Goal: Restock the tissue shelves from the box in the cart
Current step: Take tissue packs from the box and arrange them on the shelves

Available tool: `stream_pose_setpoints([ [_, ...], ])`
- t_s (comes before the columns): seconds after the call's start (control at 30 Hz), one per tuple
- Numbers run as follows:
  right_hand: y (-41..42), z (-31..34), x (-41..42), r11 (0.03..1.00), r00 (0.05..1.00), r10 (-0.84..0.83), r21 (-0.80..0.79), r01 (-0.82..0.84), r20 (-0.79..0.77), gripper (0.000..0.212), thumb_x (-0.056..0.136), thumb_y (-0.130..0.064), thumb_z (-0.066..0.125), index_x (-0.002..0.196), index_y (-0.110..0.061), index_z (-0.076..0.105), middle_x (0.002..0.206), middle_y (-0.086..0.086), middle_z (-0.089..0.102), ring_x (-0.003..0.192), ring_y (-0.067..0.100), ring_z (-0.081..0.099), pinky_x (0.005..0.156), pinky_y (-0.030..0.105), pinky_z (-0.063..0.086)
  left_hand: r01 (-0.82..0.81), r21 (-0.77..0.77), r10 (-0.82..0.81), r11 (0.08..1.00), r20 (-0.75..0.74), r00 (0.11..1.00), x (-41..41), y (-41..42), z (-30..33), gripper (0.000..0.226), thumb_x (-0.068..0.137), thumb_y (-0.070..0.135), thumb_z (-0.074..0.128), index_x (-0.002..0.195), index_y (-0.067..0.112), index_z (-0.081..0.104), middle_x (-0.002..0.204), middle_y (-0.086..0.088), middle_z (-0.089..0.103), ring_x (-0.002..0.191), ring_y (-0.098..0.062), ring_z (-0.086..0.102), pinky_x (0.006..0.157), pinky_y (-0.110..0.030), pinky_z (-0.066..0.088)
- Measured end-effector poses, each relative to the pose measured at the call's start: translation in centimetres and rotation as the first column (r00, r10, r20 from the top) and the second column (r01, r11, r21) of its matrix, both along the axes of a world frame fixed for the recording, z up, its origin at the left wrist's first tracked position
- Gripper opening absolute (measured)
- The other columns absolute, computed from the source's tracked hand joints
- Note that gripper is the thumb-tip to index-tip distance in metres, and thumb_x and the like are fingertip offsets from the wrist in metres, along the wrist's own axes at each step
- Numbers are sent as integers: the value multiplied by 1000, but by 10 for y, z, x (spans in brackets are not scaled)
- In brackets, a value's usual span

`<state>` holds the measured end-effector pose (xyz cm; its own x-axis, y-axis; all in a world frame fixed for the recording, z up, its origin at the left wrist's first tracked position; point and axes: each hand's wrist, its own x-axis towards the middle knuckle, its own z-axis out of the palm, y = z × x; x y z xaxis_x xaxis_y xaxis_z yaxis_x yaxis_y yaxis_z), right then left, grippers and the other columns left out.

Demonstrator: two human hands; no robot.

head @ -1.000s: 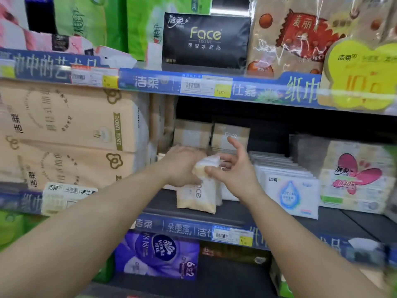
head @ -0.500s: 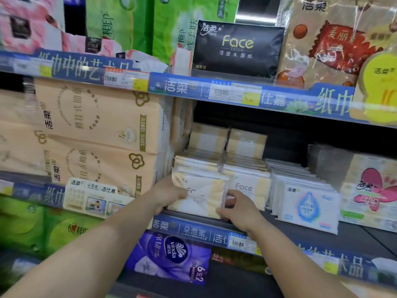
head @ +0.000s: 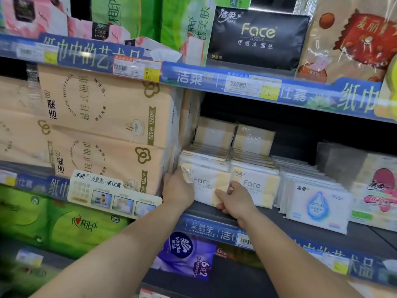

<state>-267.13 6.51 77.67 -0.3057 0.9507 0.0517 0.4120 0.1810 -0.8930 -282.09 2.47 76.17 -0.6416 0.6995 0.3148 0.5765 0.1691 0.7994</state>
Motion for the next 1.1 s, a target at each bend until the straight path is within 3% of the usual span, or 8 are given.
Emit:
stream_pose_setpoints([
  [0.13, 0, -3, -8, 999, 1000, -22, 29, 22, -13, 16, 93, -23, 59, 105, -15, 52, 100, 8, 66, 65, 16, 66, 76, 38, 57, 13, 208, -45, 978, 152, 987, 4, -8, 0, 64, 83, 6, 64, 139, 13, 32, 119, -11, 56, 110, -27, 56, 88, -31, 44],
  [0.27, -3, -7, -13, 996, 994, -64, 60, 69, -85, 35, 90, -22, 64, 120, -20, 48, 105, 7, 67, 63, 17, 66, 73, 35, 57, 144, 133, -147, 981, 14, 989, 7, -15, -4, 32, 82, 13, 65, 106, 20, 44, 90, 2, 52, 84, -17, 54, 67, -27, 40],
  [0.4, -1, -8, -17, 989, 997, -63, 140, 56, 40, 18, 93, -27, 56, 106, -14, 56, 94, 3, 66, 85, 25, 67, 82, 40, 54, 278, -67, -286, 958, -208, 935, 4, -15, -10, 25, 87, 22, 60, 110, 22, 54, 95, 5, 54, 87, -15, 55, 79, -30, 47],
  [0.5, -1, -3, -18, 992, 992, 43, 112, -57, 116, 27, 99, -25, 44, 124, -18, 53, 102, -1, 62, 102, 24, 62, 83, 30, 45, 249, -46, -253, 968, -207, 945, 2, -12, -11, 25, 87, 25, 59, 112, 23, 55, 100, 3, 57, 89, -15, 57, 79, -31, 49],
  [0.73, -4, -1, 7, 997, 996, 68, 21, -69, 55, 44, 95, -33, 49, 135, -14, 47, 121, 8, 62, 108, 27, 61, 99, 47, 48, 170, -132, -196, 977, -216, 957, 15, -14, 0, 26, 86, 28, 59, 110, 19, 57, 102, -3, 61, 93, -22, 59, 80, -33, 49],
  [0.8, -10, -2, 28, 999, 1000, 15, 41, -16, 26, 57, 93, -34, 53, 144, -14, 39, 133, 6, 56, 116, 25, 58, 103, 44, 45, 167, -152, -200, 974, -239, 950, 27, -17, 5, 27, 86, 29, 59, 110, 18, 58, 105, -5, 62, 96, -25, 59, 80, -32, 48],
  [0.93, -26, 3, 99, 987, 995, -98, 126, 97, -3, 44, 94, -26, 56, 136, -15, 51, 130, 5, 58, 109, 16, 57, 99, 28, 44, 210, -160, -250, 964, -294, 923, 85, -22, 16, 33, 86, 33, 60, 115, 19, 58, 114, -7, 60, 104, -27, 56, 86, -34, 48],
  [1.1, -54, -7, 251, 934, 890, -275, 321, 158, 364, 54, 94, -34, 54, 144, -19, 41, 136, 7, 54, 123, 24, 51, 98, 28, 39, 370, -333, -485, 867, -399, 778, 231, -34, 13, 51, 88, 46, 55, 135, 28, 47, 135, -5, 49, 124, -29, 46, 98, -37, 41],
])
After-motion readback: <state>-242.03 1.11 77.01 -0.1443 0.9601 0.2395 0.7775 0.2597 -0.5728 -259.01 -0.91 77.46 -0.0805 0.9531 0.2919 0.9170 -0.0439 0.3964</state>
